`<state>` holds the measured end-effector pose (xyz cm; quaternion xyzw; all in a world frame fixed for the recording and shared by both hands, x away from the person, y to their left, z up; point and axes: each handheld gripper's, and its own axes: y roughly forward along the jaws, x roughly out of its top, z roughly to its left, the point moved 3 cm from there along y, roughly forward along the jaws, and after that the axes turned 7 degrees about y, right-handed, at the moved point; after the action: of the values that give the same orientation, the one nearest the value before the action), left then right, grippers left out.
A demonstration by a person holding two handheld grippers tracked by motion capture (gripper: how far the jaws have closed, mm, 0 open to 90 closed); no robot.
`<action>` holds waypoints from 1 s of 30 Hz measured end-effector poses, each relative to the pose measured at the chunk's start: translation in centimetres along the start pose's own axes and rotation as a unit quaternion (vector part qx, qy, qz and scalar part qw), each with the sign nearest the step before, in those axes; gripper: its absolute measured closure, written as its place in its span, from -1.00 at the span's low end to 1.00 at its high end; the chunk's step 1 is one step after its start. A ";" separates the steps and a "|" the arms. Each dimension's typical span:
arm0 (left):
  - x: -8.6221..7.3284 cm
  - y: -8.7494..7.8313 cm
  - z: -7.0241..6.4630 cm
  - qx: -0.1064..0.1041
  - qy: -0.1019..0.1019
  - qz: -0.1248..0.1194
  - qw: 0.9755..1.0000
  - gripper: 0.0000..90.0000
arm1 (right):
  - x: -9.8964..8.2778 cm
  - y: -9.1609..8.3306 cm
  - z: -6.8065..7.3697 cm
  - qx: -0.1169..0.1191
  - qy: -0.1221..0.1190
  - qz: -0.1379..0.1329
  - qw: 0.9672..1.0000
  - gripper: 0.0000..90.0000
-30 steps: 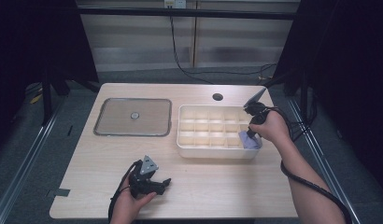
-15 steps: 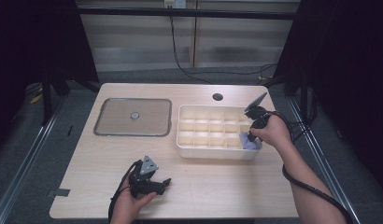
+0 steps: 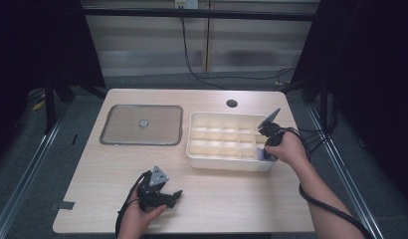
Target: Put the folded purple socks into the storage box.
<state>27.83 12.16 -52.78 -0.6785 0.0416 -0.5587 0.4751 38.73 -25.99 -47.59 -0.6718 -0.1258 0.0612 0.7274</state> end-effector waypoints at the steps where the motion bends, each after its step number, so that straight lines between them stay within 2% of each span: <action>1: 0.0 0.0 0.0 0.000 0.000 0.000 1.000 -0.57 | 0.0 0.1 0.2 -0.007 -0.003 0.001 1.000 1.00; 4: 0.0 0.0 0.0 0.000 0.000 0.000 1.000 -0.57 | 0.1 0.4 0.5 -0.021 -0.010 0.008 1.000 1.00; 30: 0.0 0.0 0.0 -0.001 0.002 -0.002 1.000 -0.57 | 0.5 0.5 0.0 -0.019 -0.021 0.009 1.000 1.00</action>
<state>27.80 12.13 -52.78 -0.6780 0.0417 -0.5606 0.4736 39.24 -25.80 -47.98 -0.6855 -0.1359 0.0794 0.7109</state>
